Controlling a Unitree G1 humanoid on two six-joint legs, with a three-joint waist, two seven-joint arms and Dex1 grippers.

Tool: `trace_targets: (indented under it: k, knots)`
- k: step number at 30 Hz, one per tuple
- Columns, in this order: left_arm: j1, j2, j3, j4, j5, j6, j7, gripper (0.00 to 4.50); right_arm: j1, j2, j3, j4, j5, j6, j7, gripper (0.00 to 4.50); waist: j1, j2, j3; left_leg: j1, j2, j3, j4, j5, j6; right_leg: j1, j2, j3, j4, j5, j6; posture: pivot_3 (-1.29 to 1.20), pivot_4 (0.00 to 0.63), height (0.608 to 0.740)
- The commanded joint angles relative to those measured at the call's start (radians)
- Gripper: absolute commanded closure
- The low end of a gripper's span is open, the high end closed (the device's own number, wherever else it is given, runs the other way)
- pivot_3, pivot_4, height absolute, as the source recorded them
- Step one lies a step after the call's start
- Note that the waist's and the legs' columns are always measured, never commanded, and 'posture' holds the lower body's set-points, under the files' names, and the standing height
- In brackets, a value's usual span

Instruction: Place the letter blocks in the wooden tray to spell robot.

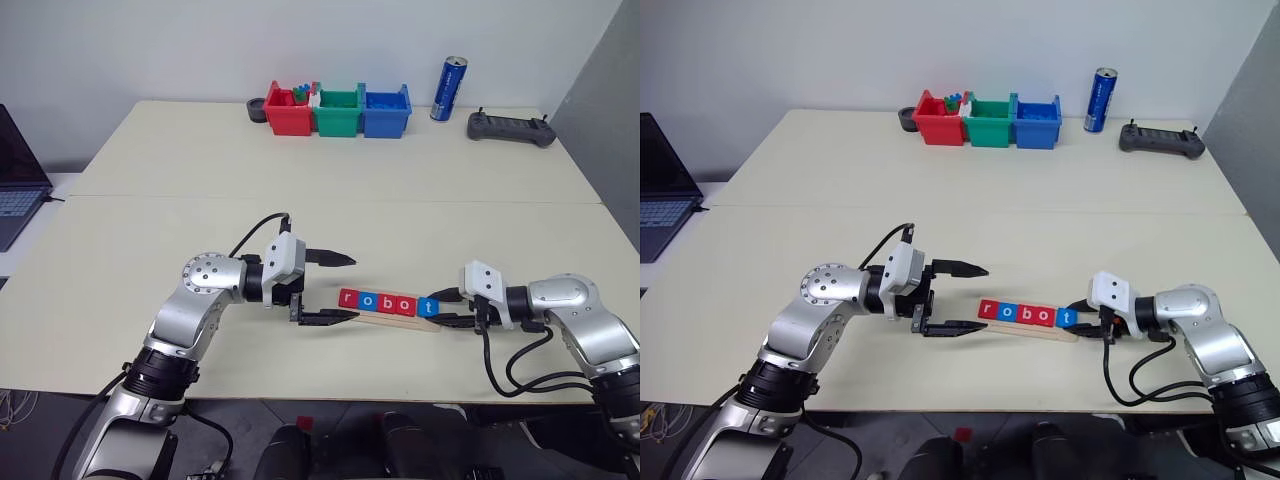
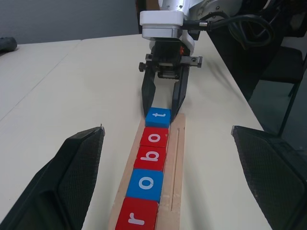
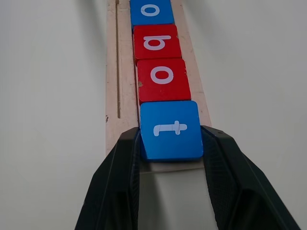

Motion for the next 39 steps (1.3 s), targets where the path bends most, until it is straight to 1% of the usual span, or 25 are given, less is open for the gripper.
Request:
trace_targets:
  k: [1,2,5,6,11,15,18,20,21,25,26,29,31,32,39]
  knots:
    - [-0.004,0.007,0.010,-0.033,0.000,-0.008,0.000,0.00,-0.010,-0.002,-0.016,-0.012,0.016,0.001,0.016,1.67,0.000,0.000,0.000,0.000,0.000,0.000,0.000,0.000,0.000,0.000,0.000,0.000,0.000,0.000,0.000,0.00,0.150,0.740]
    - [-0.006,0.006,0.009,-0.032,0.001,-0.008,0.000,0.00,-0.010,-0.003,-0.022,-0.016,0.025,0.012,0.017,1.36,0.001,0.000,0.000,0.000,0.000,0.000,0.000,0.000,0.000,0.000,0.000,0.000,0.000,0.000,0.000,0.00,0.150,0.740]
    - [-0.013,0.000,0.005,-0.027,0.004,-0.009,0.001,0.00,-0.021,0.002,-0.045,-0.040,0.073,0.076,0.015,0.23,0.001,0.000,0.000,0.000,0.000,0.000,0.000,0.000,0.000,0.000,0.000,0.000,0.000,0.000,0.000,0.00,0.150,0.740]
    - [-0.015,-0.002,0.003,-0.025,0.005,-0.010,0.001,0.00,-0.027,0.003,-0.053,-0.047,0.090,0.101,0.012,0.04,0.001,0.000,0.000,0.000,0.000,0.000,0.000,0.000,0.000,0.000,0.000,0.000,0.000,0.000,0.000,0.00,0.150,0.740]
    - [-0.022,-0.007,0.000,-0.021,0.006,-0.013,0.001,0.00,-0.048,-0.016,-0.118,-0.086,0.169,0.215,-0.001,0.04,0.001,0.000,0.000,0.000,0.000,0.000,0.000,0.000,0.000,0.000,0.000,0.000,0.000,0.000,0.000,0.00,0.150,0.740]
    - [-0.019,-0.007,0.002,-0.021,0.006,-0.015,0.000,0.00,0.002,-0.061,-0.147,-0.117,0.157,0.212,-0.005,0.04,0.004,0.000,0.000,-0.001,0.000,-0.001,0.000,0.000,0.000,0.000,0.000,-0.001,-0.001,0.000,0.000,0.00,0.150,0.740]
    - [-0.018,-0.008,0.001,-0.017,0.009,-0.018,-0.004,0.00,0.050,-0.067,-0.158,-0.114,0.132,0.163,-0.029,0.04,0.006,0.000,0.000,-0.001,0.000,-0.001,0.000,0.000,0.000,0.000,0.000,-0.001,-0.001,0.000,0.000,0.00,0.150,0.740]
    - [-0.019,-0.011,-0.002,-0.014,0.011,-0.020,-0.004,0.00,0.062,-0.053,-0.157,-0.098,0.114,0.125,-0.051,0.41,0.006,0.000,0.000,-0.001,0.000,0.000,0.000,0.000,0.000,0.000,0.000,0.000,0.000,0.000,0.000,0.00,0.150,0.740]
    - [-0.021,-0.011,-0.002,-0.011,0.012,-0.021,-0.005,0.00,0.067,-0.049,-0.151,-0.094,0.110,0.112,-0.048,0.67,0.003,0.000,0.000,-0.001,0.000,0.000,0.000,0.000,0.000,0.000,0.000,0.000,0.000,0.000,0.000,0.00,0.150,0.740]
    - [-0.031,-0.015,-0.002,-0.008,0.015,-0.020,-0.010,0.00,0.083,-0.024,-0.117,-0.085,0.086,0.076,-0.061,1.97,0.000,0.000,0.000,0.000,0.000,0.000,0.000,0.000,0.000,0.000,0.000,0.000,0.000,0.000,0.000,0.00,0.150,0.740]
    - [-0.031,-0.014,-0.001,-0.009,0.015,-0.019,-0.011,0.00,0.083,-0.019,-0.113,-0.086,0.082,0.073,-0.064,2.41,0.000,0.000,0.000,0.000,0.000,0.000,0.000,0.000,0.000,0.000,0.000,0.000,0.000,0.000,0.000,0.00,0.150,0.740]
    - [-0.024,-0.007,0.002,-0.014,0.014,-0.018,-0.015,0.00,0.082,-0.007,-0.106,-0.091,0.078,0.069,-0.065,3.43,0.002,0.000,0.000,-0.001,0.000,0.000,0.000,0.000,0.000,0.000,0.000,0.000,0.000,0.000,0.000,0.00,0.150,0.740]
    - [-0.020,-0.003,0.003,-0.019,0.014,-0.017,-0.016,0.00,0.087,-0.006,-0.102,-0.095,0.077,0.068,-0.060,4.22,0.003,0.000,0.000,-0.001,0.000,0.000,0.000,0.000,0.000,0.000,0.000,0.000,0.000,0.000,0.000,0.00,0.150,0.740]
    - [-0.019,-0.003,0.003,-0.020,0.013,-0.016,-0.016,0.00,0.090,-0.008,-0.101,-0.096,0.075,0.066,-0.058,4.48,0.003,0.000,0.000,-0.001,0.000,0.000,0.000,0.000,0.000,0.000,0.000,0.000,0.000,0.000,0.000,0.00,0.150,0.740]
    - [-0.009,0.001,0.005,-0.031,0.012,-0.013,-0.012,0.00,0.116,-0.027,-0.107,-0.112,0.075,0.073,-0.047,4.48,0.002,0.000,0.000,0.000,0.000,0.000,0.000,0.000,0.000,0.000,0.000,0.000,0.000,0.000,0.000,0.00,0.150,0.740]
